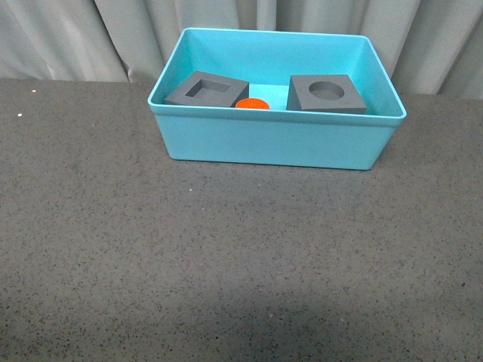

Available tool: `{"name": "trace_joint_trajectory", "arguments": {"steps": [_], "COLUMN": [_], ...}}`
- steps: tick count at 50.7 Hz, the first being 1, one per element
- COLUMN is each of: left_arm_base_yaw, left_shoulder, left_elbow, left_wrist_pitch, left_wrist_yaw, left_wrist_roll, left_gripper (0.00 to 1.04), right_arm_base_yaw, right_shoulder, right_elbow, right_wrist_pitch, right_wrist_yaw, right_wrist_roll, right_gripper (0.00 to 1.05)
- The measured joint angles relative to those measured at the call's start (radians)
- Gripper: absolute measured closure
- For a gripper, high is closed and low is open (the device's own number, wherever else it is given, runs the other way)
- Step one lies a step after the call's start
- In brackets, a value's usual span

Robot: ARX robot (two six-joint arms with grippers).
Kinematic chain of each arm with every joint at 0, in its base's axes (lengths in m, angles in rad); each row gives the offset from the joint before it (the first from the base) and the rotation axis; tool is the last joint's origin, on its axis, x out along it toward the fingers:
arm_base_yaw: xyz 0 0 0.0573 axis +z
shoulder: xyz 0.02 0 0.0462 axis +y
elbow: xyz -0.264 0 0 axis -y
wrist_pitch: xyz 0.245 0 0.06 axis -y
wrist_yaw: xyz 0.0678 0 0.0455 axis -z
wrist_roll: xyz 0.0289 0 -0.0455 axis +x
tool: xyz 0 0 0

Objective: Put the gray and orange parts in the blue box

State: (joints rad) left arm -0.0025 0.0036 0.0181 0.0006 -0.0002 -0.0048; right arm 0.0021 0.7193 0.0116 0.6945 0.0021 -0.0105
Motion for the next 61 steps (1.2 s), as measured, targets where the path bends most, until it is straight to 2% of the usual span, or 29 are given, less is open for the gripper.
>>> {"name": "trace_joint_trajectory", "arguments": {"steps": [22, 56, 61], "left_arm_base_yaw": [0.0, 0.0, 0.0], "left_shoulder": [0.0, 0.0, 0.0], "left_elbow": [0.0, 0.0, 0.0], "left_wrist_pitch": [0.0, 0.0, 0.0], "left_wrist_yaw": [0.0, 0.0, -0.001], "left_wrist_roll": [0.0, 0.0, 0.0], "left_gripper": [0.07, 0.07, 0.07], "right_arm_base_yaw": [0.0, 0.0, 0.0], "right_shoulder": [-0.288, -0.545, -0.684], "right_elbow": [-0.007, -0.007, -0.006], "right_wrist_pitch": [-0.264, -0.517, -0.685], "right_wrist_yaw": [0.0, -0.002, -0.004], "right_wrist_roll": [0.0, 0.0, 0.0], "right_gripper": [1.04, 1.04, 1.04]}}
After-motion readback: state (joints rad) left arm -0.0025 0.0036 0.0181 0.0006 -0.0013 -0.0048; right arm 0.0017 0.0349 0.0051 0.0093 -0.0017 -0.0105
